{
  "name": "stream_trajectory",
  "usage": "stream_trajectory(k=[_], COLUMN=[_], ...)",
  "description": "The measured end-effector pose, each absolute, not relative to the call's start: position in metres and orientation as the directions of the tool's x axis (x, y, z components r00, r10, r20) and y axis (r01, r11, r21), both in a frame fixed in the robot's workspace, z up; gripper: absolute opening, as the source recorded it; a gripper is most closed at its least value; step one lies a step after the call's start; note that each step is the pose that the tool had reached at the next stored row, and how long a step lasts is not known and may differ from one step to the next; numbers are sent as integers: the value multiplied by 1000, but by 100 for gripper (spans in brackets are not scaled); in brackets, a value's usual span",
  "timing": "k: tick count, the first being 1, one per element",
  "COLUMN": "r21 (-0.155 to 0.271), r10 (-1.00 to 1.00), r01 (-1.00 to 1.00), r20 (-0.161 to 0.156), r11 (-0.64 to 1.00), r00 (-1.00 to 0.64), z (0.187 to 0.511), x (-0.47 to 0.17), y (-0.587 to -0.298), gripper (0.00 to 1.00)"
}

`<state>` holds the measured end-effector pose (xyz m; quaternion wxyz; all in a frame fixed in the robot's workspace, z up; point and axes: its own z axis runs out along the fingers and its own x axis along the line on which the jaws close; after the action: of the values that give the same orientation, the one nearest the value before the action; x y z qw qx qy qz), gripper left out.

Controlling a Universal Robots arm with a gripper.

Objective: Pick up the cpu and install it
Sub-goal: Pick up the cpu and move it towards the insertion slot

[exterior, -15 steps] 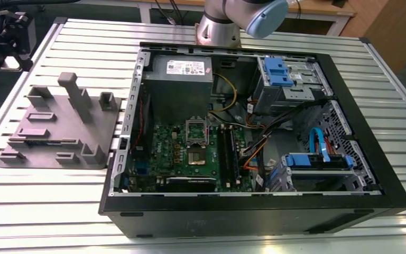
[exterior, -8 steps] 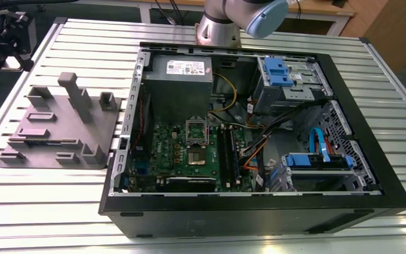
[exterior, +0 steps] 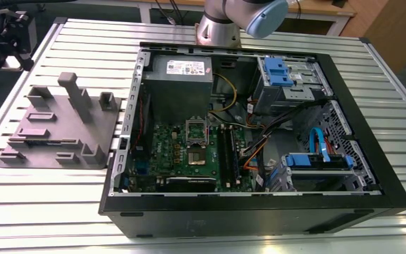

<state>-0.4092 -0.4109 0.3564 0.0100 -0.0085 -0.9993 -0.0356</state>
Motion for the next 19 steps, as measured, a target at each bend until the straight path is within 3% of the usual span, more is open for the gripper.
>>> stream_trajectory(k=[19], r21=[71], r10=[16], r01=[17], r20=[18], r11=[997], r00=[-1000], z=[362], x=[-404], y=[-411], gripper=[47])
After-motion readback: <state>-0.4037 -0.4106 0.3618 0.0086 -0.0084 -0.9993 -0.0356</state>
